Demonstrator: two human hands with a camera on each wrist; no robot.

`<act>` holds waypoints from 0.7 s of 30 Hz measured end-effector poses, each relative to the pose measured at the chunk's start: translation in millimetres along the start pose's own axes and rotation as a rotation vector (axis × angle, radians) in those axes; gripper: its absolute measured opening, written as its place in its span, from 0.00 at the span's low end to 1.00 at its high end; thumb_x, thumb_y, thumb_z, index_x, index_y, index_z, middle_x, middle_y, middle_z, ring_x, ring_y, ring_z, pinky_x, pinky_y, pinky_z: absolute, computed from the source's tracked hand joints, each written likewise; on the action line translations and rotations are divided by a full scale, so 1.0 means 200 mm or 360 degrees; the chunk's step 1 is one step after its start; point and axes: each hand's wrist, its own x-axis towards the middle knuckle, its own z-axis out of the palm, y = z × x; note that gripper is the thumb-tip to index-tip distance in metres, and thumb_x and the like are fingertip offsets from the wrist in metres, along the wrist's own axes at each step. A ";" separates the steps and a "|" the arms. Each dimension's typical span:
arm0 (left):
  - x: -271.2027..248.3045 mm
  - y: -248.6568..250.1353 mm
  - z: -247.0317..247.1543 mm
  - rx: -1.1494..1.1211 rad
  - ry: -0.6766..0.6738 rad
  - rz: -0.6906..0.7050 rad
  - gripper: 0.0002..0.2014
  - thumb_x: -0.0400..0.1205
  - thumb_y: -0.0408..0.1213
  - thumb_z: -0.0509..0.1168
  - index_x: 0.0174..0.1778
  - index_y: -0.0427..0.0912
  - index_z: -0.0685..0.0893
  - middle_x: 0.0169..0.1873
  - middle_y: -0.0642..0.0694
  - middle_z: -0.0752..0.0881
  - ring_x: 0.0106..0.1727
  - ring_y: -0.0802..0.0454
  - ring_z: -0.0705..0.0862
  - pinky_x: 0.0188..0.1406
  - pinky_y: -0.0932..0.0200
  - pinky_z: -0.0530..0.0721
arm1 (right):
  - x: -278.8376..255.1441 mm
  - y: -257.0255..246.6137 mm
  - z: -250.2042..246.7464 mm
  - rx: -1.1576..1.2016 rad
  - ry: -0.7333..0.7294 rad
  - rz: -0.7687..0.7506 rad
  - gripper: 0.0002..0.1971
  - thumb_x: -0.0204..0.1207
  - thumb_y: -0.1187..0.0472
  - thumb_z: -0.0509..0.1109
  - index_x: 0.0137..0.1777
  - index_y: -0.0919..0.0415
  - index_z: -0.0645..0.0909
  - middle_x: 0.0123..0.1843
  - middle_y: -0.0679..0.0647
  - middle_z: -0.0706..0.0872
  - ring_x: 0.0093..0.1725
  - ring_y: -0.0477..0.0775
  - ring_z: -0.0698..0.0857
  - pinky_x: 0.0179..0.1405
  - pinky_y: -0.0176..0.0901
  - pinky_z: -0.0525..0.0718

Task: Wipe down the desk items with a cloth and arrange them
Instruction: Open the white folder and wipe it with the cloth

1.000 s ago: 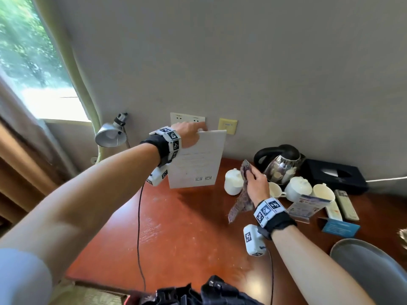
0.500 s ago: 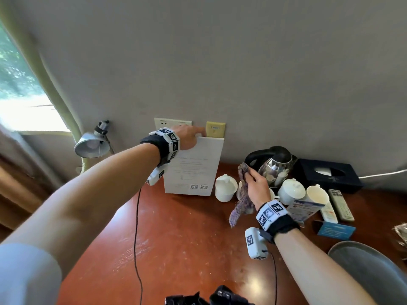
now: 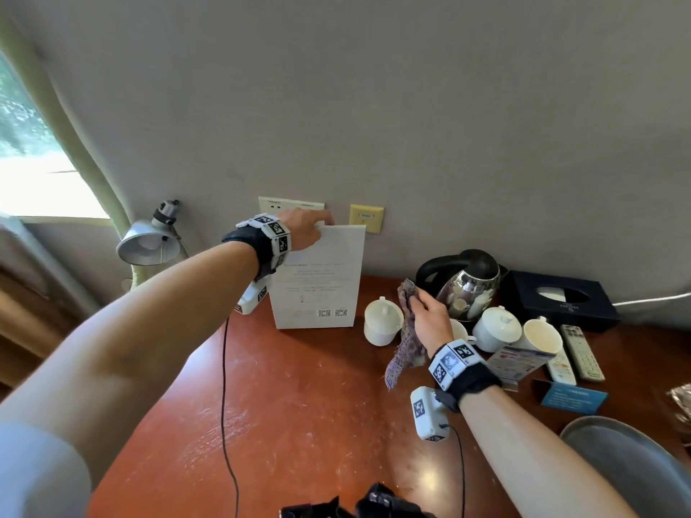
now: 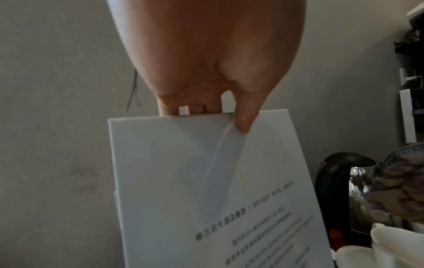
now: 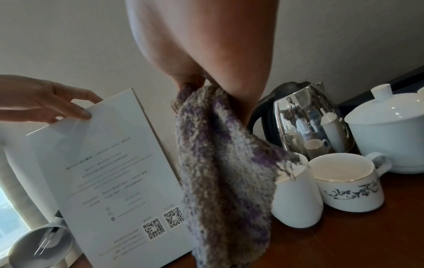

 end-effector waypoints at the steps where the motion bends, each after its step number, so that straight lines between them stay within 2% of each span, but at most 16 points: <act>1: 0.00 0.00 0.00 -0.0008 0.0020 -0.0012 0.18 0.85 0.37 0.57 0.65 0.64 0.78 0.53 0.47 0.87 0.51 0.43 0.85 0.50 0.46 0.86 | 0.00 -0.01 0.01 -0.0006 -0.0004 -0.0007 0.17 0.88 0.63 0.60 0.74 0.60 0.79 0.69 0.55 0.85 0.70 0.54 0.80 0.76 0.47 0.73; 4: -0.01 0.01 0.00 -0.0036 0.0027 0.0005 0.20 0.85 0.34 0.56 0.67 0.61 0.79 0.55 0.48 0.86 0.52 0.43 0.85 0.49 0.48 0.86 | 0.00 -0.02 0.03 0.0006 0.0002 -0.0019 0.17 0.88 0.64 0.60 0.74 0.60 0.79 0.68 0.55 0.85 0.67 0.52 0.81 0.72 0.43 0.74; 8: -0.02 0.01 0.02 -0.0096 0.0001 0.0055 0.20 0.85 0.31 0.56 0.67 0.56 0.80 0.56 0.45 0.86 0.50 0.44 0.84 0.49 0.48 0.84 | 0.00 -0.02 0.06 0.0028 0.0018 0.0002 0.17 0.88 0.63 0.61 0.74 0.58 0.80 0.68 0.54 0.85 0.68 0.54 0.81 0.75 0.48 0.74; 10: -0.03 -0.01 0.03 -0.0121 0.0003 0.0052 0.20 0.86 0.32 0.55 0.69 0.56 0.80 0.56 0.46 0.86 0.50 0.45 0.83 0.48 0.49 0.83 | 0.00 -0.02 0.07 0.0015 0.0022 -0.0002 0.17 0.88 0.62 0.61 0.74 0.58 0.80 0.67 0.54 0.86 0.68 0.54 0.81 0.74 0.48 0.75; 13: -0.05 0.00 0.03 -0.0152 0.0007 0.0045 0.20 0.87 0.32 0.54 0.70 0.57 0.80 0.56 0.46 0.85 0.51 0.45 0.83 0.52 0.46 0.85 | -0.01 -0.02 0.06 0.0002 0.0021 -0.0012 0.17 0.88 0.62 0.60 0.74 0.58 0.80 0.67 0.54 0.86 0.68 0.54 0.81 0.74 0.47 0.75; 17: -0.08 0.02 0.03 -0.0123 0.0024 0.0016 0.21 0.88 0.31 0.53 0.72 0.56 0.78 0.56 0.47 0.82 0.51 0.45 0.82 0.45 0.51 0.80 | -0.04 -0.02 0.07 -0.0039 0.0011 -0.0035 0.17 0.88 0.62 0.60 0.74 0.57 0.80 0.68 0.54 0.85 0.69 0.54 0.81 0.75 0.48 0.74; 21: -0.13 0.03 0.04 -0.0118 0.0039 0.0015 0.21 0.86 0.32 0.55 0.70 0.57 0.79 0.61 0.44 0.85 0.54 0.43 0.85 0.48 0.48 0.85 | -0.08 -0.02 0.08 -0.0006 0.0023 -0.0041 0.17 0.88 0.65 0.61 0.74 0.60 0.80 0.68 0.54 0.85 0.67 0.51 0.81 0.70 0.39 0.73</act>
